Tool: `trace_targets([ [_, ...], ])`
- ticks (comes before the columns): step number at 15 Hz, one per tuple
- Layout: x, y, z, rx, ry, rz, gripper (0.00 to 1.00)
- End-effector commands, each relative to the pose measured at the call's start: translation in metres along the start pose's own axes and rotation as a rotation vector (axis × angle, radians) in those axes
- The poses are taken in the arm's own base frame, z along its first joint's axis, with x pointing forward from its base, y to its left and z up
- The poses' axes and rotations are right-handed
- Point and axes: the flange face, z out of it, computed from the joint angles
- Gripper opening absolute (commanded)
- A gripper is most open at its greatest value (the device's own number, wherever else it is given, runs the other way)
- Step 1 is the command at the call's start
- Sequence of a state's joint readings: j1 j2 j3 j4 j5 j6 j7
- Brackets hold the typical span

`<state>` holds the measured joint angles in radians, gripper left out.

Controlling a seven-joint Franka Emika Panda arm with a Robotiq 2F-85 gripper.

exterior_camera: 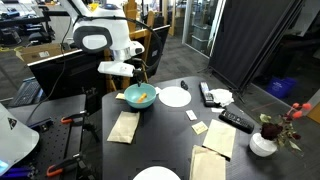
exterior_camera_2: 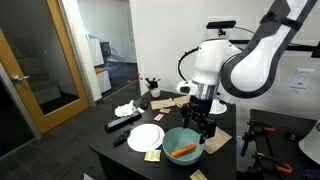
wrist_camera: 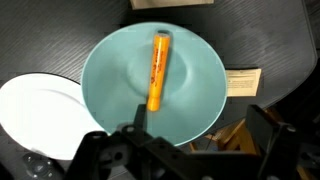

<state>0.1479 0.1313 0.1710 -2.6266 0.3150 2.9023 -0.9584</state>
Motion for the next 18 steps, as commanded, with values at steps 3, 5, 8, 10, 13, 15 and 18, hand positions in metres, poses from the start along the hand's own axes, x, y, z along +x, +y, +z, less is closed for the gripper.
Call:
trace_targets([
  [3,0.008,0.009,0.031,0.012,-0.019,-0.013,1.0],
  [5,0.011,0.016,0.039,0.017,-0.026,-0.009,1.0],
  [8,0.016,0.025,0.046,0.02,-0.037,-0.008,1.0],
  [10,0.019,0.028,0.051,0.019,-0.045,-0.014,1.0],
  [13,0.023,0.03,0.059,0.018,-0.059,-0.02,1.0],
  [15,0.025,0.031,0.064,0.019,-0.069,-0.022,1.0],
  [18,0.028,0.032,0.072,0.02,-0.08,-0.021,1.0],
])
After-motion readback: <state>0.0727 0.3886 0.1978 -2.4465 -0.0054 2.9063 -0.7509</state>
